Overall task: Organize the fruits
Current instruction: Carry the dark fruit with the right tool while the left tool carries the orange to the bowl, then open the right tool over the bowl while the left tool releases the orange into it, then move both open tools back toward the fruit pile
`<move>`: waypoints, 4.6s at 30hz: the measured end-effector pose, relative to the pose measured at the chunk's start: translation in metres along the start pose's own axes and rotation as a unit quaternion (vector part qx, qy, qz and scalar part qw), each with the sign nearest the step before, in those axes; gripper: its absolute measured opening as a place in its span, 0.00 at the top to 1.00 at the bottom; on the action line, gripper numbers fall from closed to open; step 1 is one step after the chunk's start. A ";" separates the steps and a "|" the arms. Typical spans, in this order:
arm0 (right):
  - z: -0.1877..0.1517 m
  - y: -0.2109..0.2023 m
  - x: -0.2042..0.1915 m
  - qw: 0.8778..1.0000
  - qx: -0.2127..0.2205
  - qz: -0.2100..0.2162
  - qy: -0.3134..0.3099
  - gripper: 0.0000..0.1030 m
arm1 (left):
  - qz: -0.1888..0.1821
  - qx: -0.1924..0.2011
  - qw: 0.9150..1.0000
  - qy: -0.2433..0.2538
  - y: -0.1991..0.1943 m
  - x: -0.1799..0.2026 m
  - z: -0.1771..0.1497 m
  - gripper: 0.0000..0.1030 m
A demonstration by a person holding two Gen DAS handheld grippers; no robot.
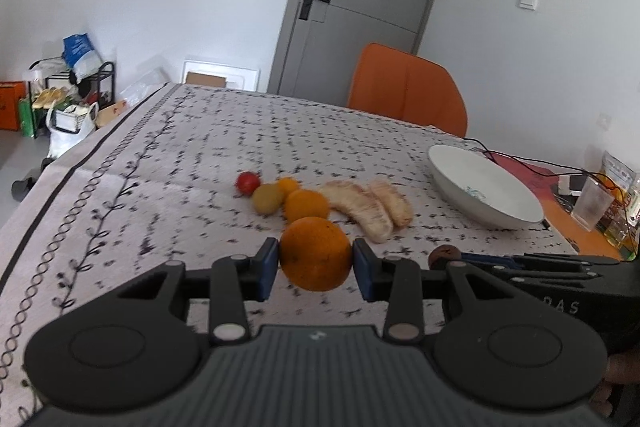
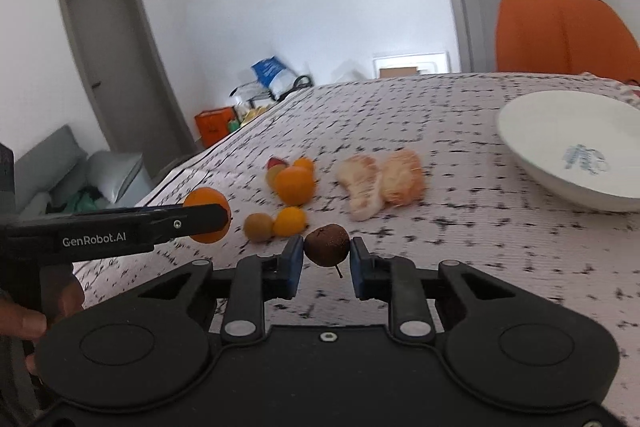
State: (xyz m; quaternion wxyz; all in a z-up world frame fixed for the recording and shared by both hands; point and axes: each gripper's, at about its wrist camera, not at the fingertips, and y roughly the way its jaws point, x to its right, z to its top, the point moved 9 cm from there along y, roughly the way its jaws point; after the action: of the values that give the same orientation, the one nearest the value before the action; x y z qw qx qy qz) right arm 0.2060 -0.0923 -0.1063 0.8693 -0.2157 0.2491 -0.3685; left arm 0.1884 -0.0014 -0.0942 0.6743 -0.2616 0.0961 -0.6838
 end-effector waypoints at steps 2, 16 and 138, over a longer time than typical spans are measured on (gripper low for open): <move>0.002 -0.005 0.008 1.000 0.008 -0.008 0.005 0.77 | -0.004 -0.001 1.000 0.012 0.003 0.009 0.002 0.63; 0.006 -0.034 0.060 0.997 0.043 -0.042 0.051 0.77 | -0.033 0.001 0.998 0.058 0.024 0.061 0.015 0.63; 0.040 -0.043 0.054 0.989 0.105 -0.093 0.039 0.00 | 0.067 0.070 0.995 -0.032 -0.013 -0.017 0.066 0.00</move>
State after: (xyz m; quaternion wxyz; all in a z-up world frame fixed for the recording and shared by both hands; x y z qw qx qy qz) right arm 0.2395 -0.1517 -0.0657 0.8385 -0.1312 0.2220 -0.4801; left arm 0.2082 0.0306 -0.0359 0.7384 -0.2282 0.0436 -0.6331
